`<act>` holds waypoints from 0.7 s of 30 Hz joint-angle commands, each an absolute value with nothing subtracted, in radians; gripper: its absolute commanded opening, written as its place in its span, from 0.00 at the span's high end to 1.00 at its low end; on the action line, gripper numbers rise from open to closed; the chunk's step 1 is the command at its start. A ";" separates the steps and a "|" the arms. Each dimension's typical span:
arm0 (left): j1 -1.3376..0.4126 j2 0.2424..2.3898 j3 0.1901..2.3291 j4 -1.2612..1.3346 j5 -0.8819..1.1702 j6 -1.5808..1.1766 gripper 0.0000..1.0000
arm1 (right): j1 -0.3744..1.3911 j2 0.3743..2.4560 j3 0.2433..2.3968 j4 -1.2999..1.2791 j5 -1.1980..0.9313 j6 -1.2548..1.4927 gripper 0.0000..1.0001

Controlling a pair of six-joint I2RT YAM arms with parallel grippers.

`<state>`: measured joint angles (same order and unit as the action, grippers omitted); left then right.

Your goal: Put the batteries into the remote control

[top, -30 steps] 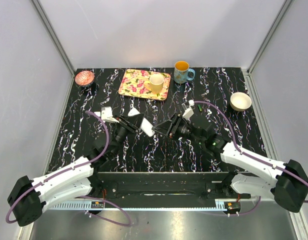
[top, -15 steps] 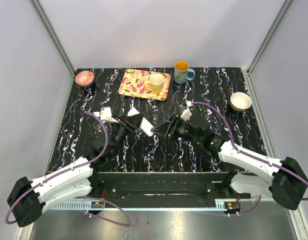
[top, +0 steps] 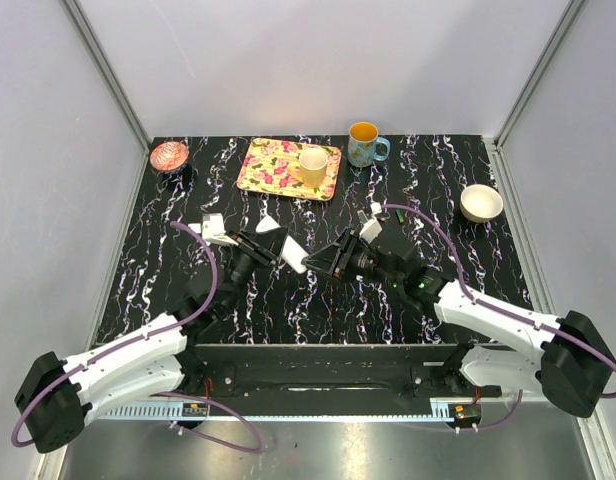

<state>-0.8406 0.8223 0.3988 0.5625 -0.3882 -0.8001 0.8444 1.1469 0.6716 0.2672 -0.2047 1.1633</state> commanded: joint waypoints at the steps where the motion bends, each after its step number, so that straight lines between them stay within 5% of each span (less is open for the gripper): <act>1: -0.857 0.819 0.413 0.647 -0.357 -0.824 1.00 | 0.850 1.164 0.703 0.327 -0.212 1.166 0.66; 21: -0.881 0.827 0.411 0.630 -0.331 -0.776 1.00 | 0.851 1.137 0.730 0.313 -0.198 1.140 0.66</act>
<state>-0.8536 0.8268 0.3988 0.5671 -0.3943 -0.7589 0.8444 1.1599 0.6777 0.2634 -0.2047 1.1587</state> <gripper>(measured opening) 0.311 0.331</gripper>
